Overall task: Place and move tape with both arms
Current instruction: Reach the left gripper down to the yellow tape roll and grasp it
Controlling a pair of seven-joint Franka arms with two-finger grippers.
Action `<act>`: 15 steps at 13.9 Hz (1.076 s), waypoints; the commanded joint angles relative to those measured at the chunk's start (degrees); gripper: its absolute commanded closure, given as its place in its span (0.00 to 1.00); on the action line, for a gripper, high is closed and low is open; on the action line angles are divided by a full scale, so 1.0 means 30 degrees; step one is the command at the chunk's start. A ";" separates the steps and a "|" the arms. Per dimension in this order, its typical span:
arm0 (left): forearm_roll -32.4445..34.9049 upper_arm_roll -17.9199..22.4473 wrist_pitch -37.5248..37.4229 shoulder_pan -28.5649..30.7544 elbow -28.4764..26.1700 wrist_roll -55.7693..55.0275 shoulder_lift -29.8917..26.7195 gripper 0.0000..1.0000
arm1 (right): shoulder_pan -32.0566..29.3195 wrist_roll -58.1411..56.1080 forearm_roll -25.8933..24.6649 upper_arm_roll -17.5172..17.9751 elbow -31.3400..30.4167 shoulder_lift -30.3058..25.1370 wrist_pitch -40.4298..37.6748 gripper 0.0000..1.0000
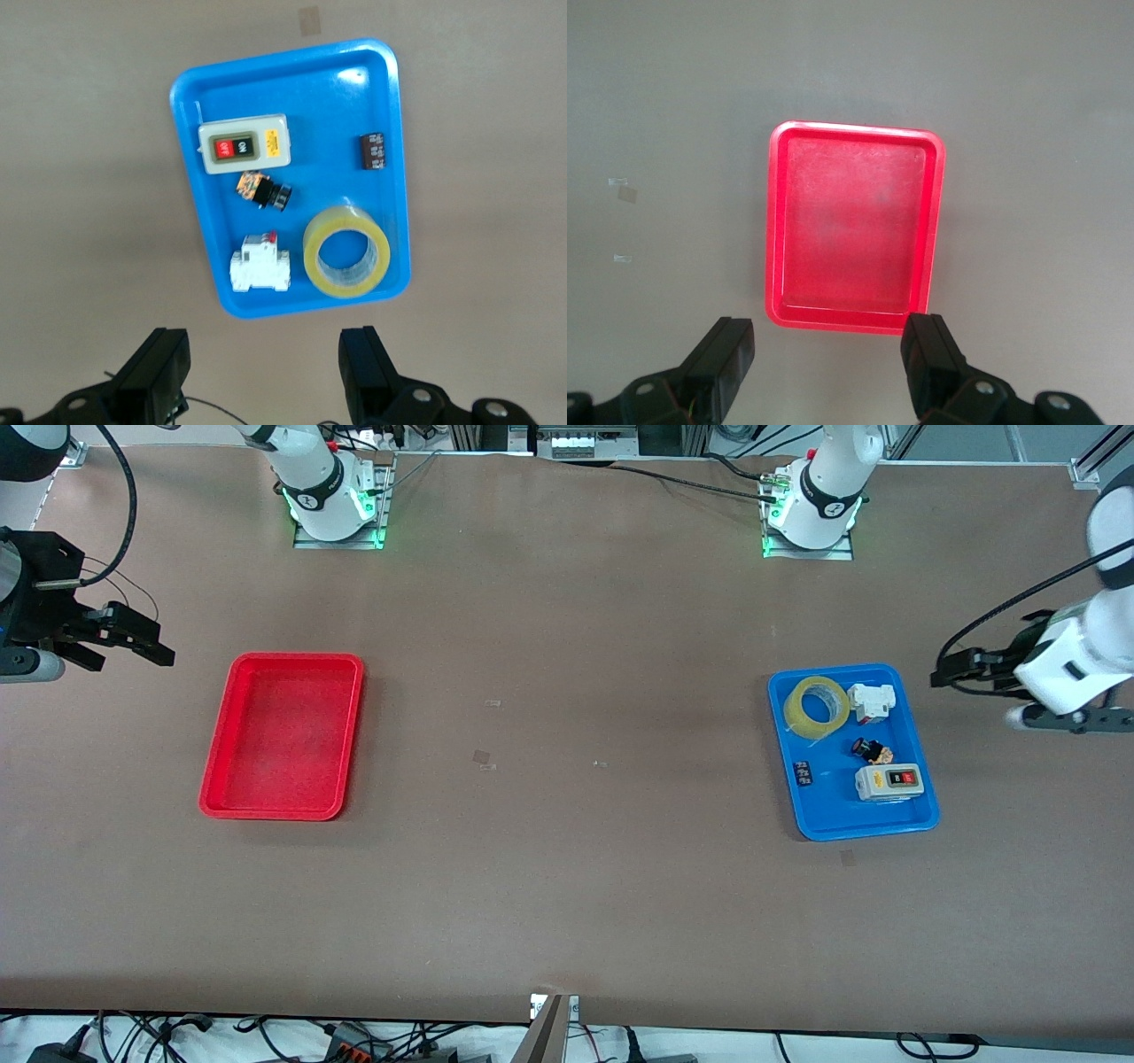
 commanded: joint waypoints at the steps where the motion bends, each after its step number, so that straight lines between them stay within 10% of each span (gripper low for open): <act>1: -0.0145 -0.0386 0.3567 0.0028 -0.4254 -0.0150 -0.1158 0.00 | -0.0342 -0.0331 -0.0062 0.0373 0.0006 -0.0266 -0.0088 0.00; 6: -0.0145 -0.1148 1.0655 0.0057 -0.9240 0.0025 -0.0692 0.00 | -0.0108 -0.0331 -0.0120 0.0373 0.0006 -0.0266 -0.0059 0.00; 15: -0.0174 -0.1587 1.3948 0.0146 -0.9599 0.2572 0.2735 0.00 | -0.0166 -0.0331 -0.0121 0.0343 0.0006 -0.0149 -0.0059 0.00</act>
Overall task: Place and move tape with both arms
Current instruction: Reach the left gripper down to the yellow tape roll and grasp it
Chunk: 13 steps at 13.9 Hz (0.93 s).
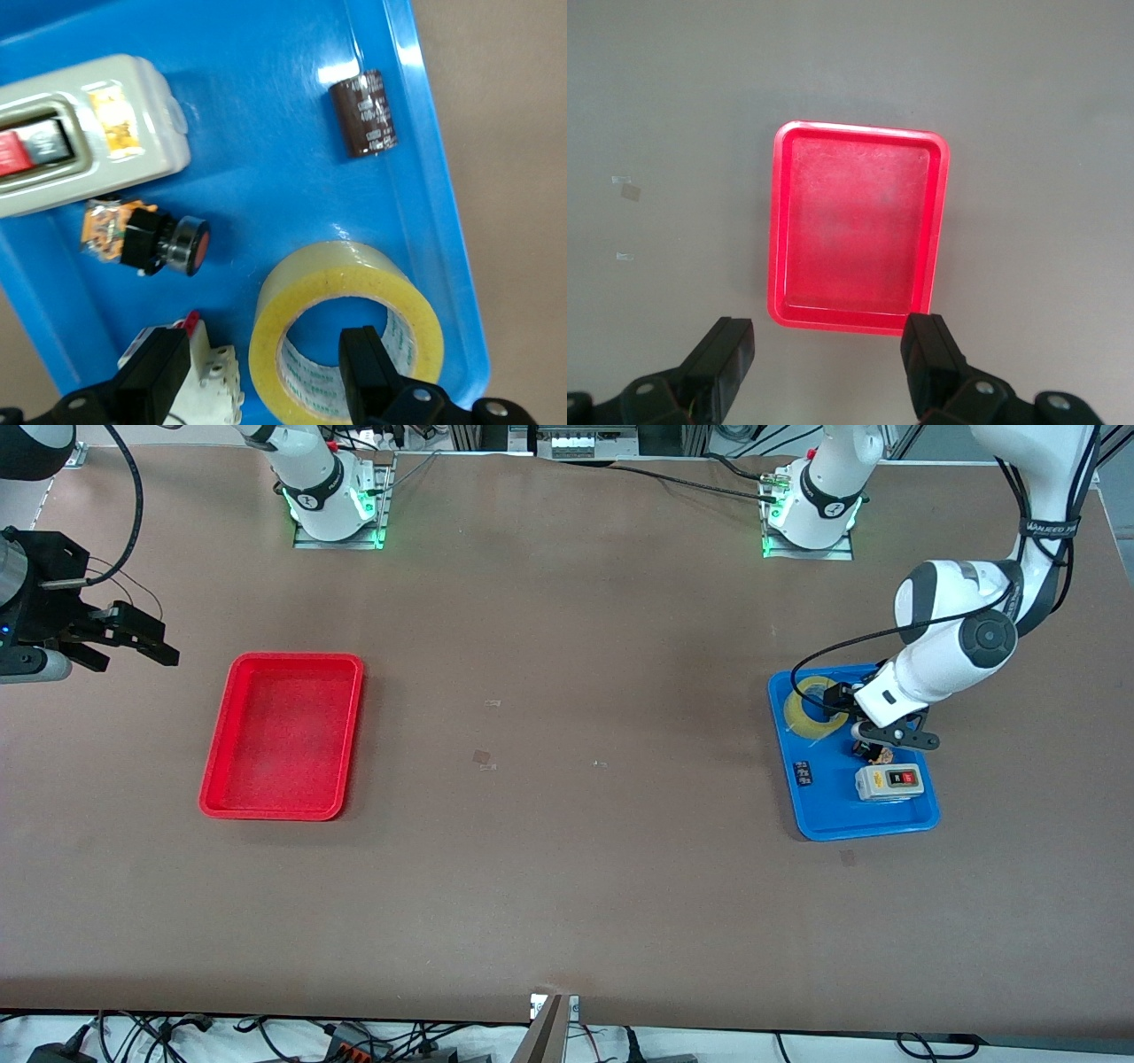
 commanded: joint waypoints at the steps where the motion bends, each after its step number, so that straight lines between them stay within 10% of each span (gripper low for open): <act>1: -0.0136 -0.0416 0.0965 0.0214 0.0117 0.1532 0.1009 0.00 | -0.0164 -0.0318 -0.0115 0.0178 0.0003 -0.0150 -0.0064 0.00; 4: -0.0165 -0.0417 0.0998 0.0361 0.0117 0.2240 0.1305 0.19 | -0.0193 -0.0318 -0.0086 0.0178 0.0003 -0.0150 -0.0064 0.00; 6: -0.0194 -0.0417 0.0880 0.0391 0.0088 0.2298 0.1334 0.78 | -0.0193 -0.0318 -0.0115 0.0178 0.0003 -0.0150 -0.0064 0.00; 7: -0.0194 -0.0417 0.0880 0.0391 0.0088 0.2270 0.1364 0.91 | -0.0193 -0.0318 -0.0115 0.0178 0.0003 -0.0150 -0.0064 0.00; 13: -0.1073 -0.0505 -0.4139 0.0303 0.2944 0.1919 0.0777 1.00 | -0.0193 -0.0318 -0.0086 0.0178 0.0003 -0.0150 -0.0064 0.00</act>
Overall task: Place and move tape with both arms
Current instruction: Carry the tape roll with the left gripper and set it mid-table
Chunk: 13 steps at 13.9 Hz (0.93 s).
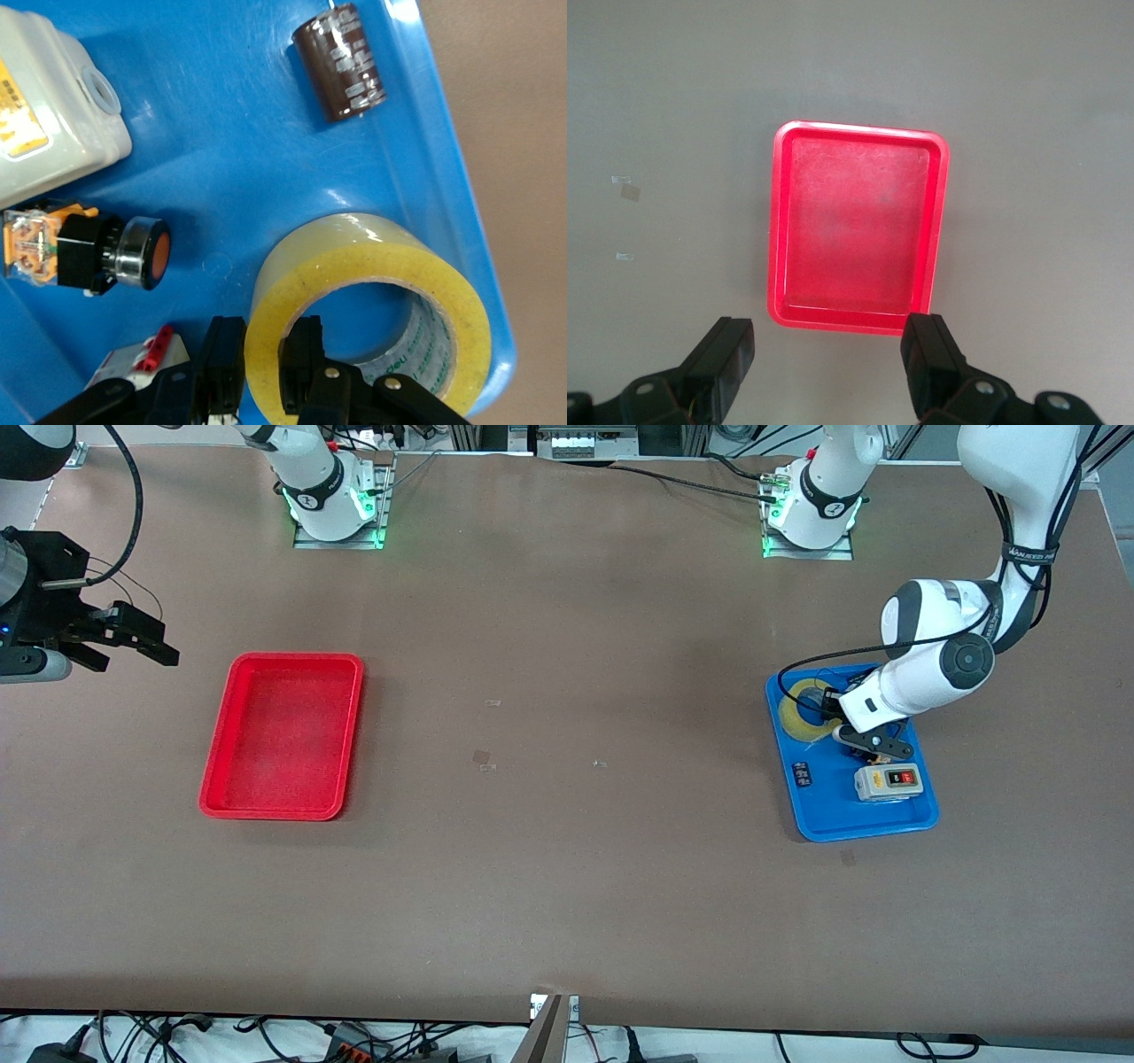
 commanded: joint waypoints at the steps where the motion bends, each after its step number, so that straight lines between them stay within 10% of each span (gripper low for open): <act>1: -0.0693 -0.0265 -0.4862 -0.0048 0.3576 -0.0259 -0.0217 1.00 | -0.0188 -0.0318 -0.0085 0.0178 0.0005 -0.0150 -0.0093 0.00; 13: -0.4733 -0.0382 -0.7050 -1.0530 1.5013 -2.0821 0.7163 1.00 | -0.0101 -0.0055 -0.0085 0.0178 -0.0024 -0.0121 -0.0152 0.00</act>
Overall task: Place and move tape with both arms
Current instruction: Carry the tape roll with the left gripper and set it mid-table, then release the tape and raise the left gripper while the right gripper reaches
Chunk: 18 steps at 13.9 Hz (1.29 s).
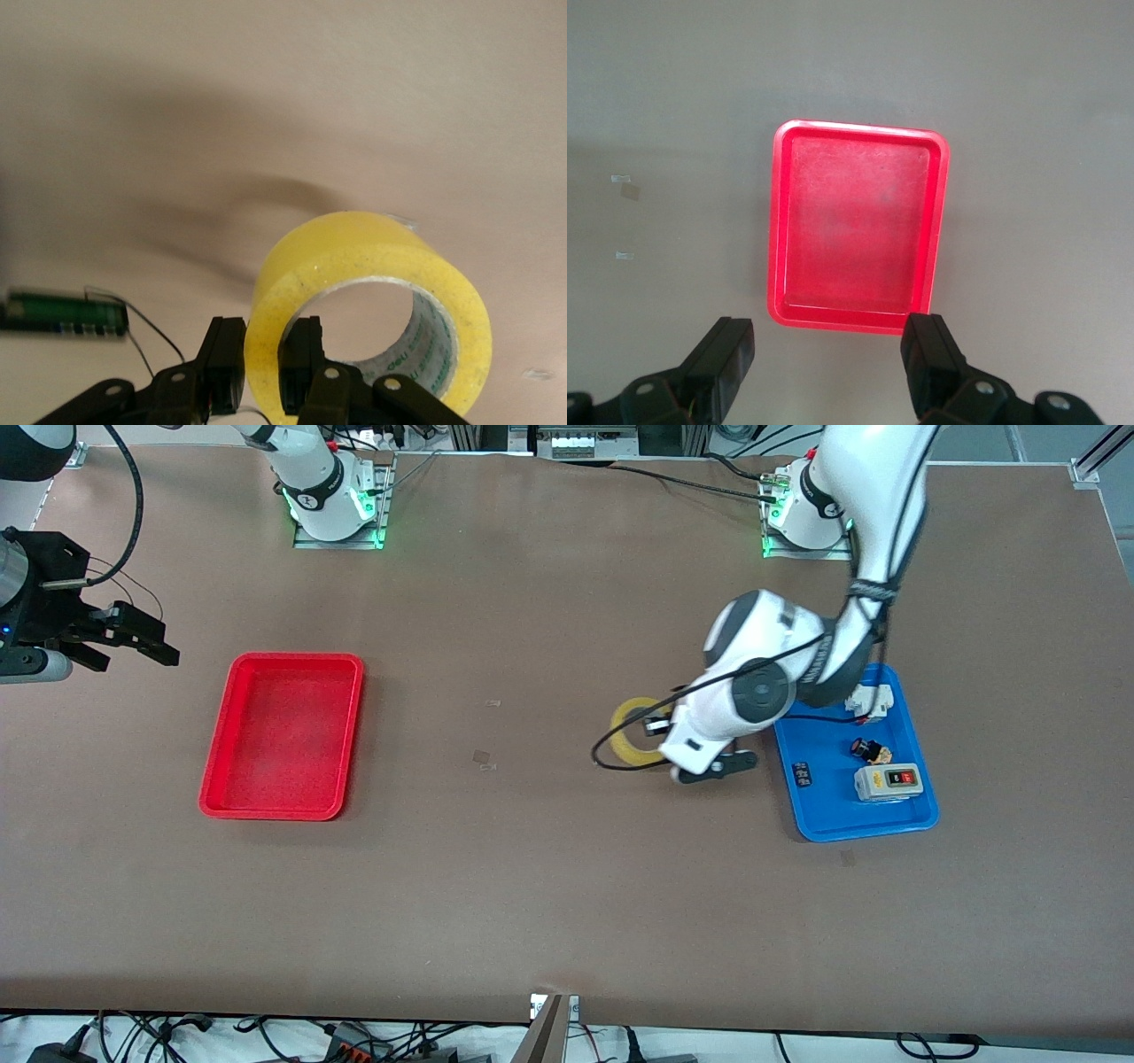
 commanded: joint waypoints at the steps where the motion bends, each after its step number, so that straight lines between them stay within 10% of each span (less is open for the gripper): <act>1: -0.1192 0.0228 -0.0376 -0.1684 0.2469 -0.2141 0.1806 1.00 | -0.0100 -0.0026 -0.0085 0.0179 -0.0006 -0.0010 -0.0131 0.00; 8: -0.1224 0.0257 0.4546 -0.5118 0.2678 -0.6160 0.3947 0.89 | -0.0246 -0.0026 -0.0055 0.0149 0.0023 0.0108 -0.0248 0.00; 11: -0.1108 0.0257 0.4577 -0.5351 0.2707 -0.6188 0.4184 0.00 | -0.0246 -0.0025 0.0061 0.0149 0.0023 0.0195 -0.0218 0.00; 18: -0.0236 0.1282 -0.1093 -0.2404 0.2590 -0.5868 -0.0993 0.00 | 0.0045 -0.0055 -0.0143 0.0178 -0.0006 0.0460 -0.0101 0.00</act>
